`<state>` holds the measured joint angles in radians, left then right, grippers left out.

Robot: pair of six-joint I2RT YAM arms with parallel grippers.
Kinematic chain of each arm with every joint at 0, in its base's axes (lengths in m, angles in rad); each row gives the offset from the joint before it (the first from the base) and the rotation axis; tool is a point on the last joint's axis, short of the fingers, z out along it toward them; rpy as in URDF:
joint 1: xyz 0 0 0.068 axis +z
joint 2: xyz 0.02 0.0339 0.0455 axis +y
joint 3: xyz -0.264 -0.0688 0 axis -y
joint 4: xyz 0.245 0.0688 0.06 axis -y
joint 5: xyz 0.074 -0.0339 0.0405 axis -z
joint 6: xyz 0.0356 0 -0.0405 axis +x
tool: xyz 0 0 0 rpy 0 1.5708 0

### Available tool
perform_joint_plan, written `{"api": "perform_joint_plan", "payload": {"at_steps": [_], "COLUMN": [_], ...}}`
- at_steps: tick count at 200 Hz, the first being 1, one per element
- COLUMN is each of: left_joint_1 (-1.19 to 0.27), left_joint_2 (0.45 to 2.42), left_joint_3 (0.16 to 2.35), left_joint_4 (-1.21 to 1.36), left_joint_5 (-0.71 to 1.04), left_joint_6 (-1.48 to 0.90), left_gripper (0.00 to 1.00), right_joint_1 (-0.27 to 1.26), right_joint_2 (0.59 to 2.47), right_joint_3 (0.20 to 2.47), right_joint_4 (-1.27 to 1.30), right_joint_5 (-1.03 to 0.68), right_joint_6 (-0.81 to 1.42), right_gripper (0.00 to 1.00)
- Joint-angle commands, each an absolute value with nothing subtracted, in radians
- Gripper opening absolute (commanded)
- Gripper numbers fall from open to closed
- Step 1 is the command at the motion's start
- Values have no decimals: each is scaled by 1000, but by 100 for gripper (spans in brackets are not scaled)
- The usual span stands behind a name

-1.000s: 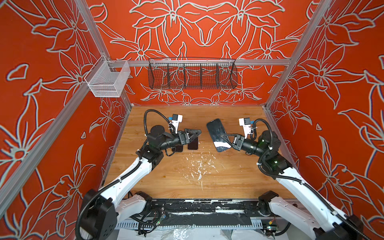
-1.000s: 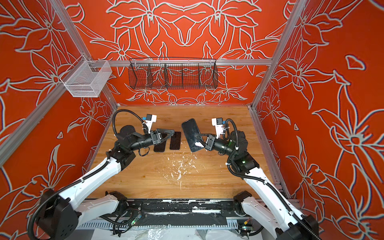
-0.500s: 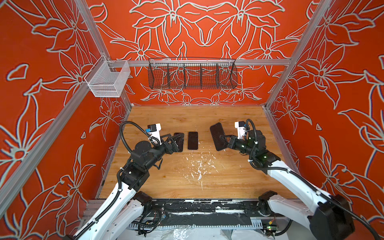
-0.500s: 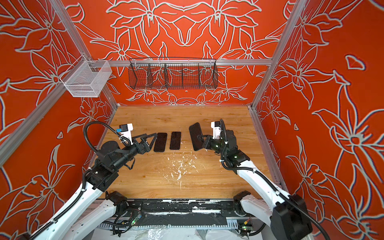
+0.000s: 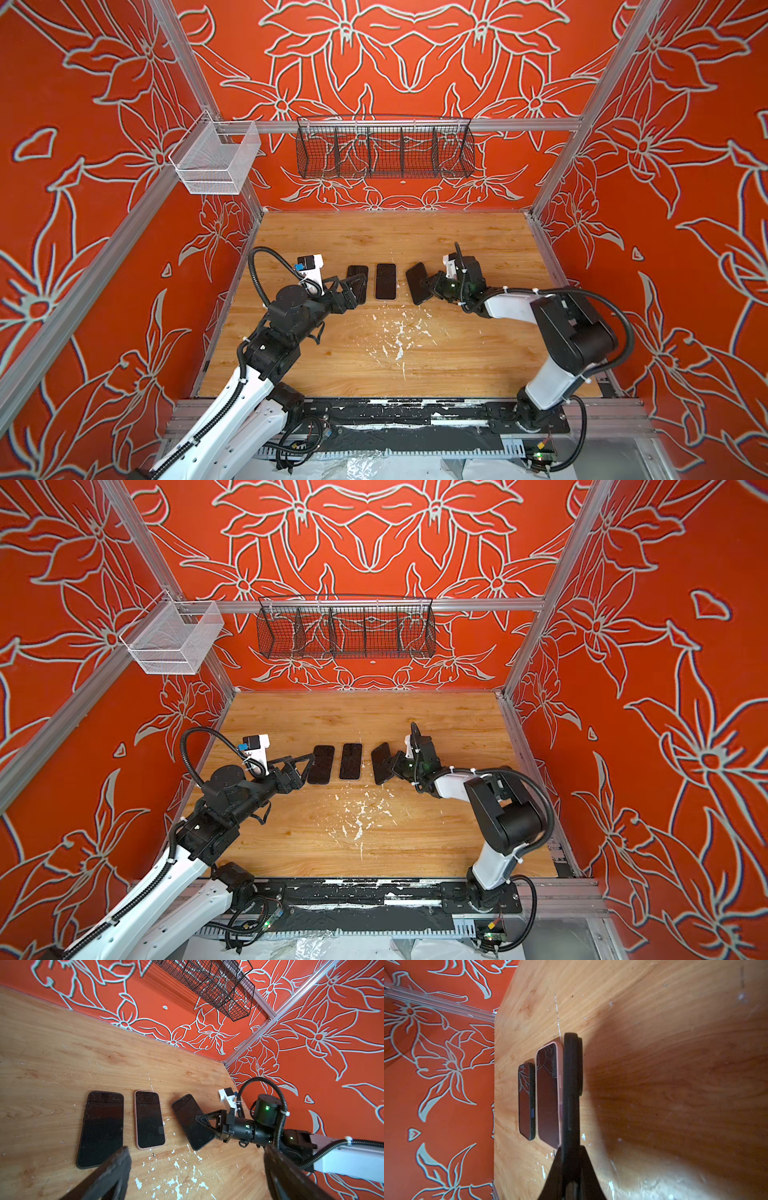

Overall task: Put the phone into the phone case
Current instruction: 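Lower the cased phone beside the other phones with the right gripper while left withdraws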

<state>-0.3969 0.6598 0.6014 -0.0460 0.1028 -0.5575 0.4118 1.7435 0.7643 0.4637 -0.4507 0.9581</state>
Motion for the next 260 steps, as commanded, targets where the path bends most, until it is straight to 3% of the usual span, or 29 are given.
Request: {"api": "perform_joint_plan", "payload": {"at_steps": [1,35,73,146,224,260], "left_joint_1": [-388,-385,-382,-377,-371,-371], "left_joint_2": [635,630,653,683,690,680], "left_joint_3": [592,589,591,599,604,605], "left_joint_4": [-61,-72,-56,-44,-42,-51], "left_joint_5": [84,83,90,105,115,120], "left_joint_6": [-549,-547,-549,-555,-562,-565], "left_gripper": [97,97,97,97,97,97], "right_joint_1": [417,417,417,417,419,419], "right_joint_2": [1779,1842,1874,1903,1904,1913], "right_joint_3": [808,796,774,775,767,733], "right_joint_4": [617,664,677,654,641,683], "right_joint_5": [-440,-431,-412,-398,-359,-295], "right_joint_6": [1003,1023,1012,958,967,1031], "right_gripper": [0,0,17,21,21,12]}}
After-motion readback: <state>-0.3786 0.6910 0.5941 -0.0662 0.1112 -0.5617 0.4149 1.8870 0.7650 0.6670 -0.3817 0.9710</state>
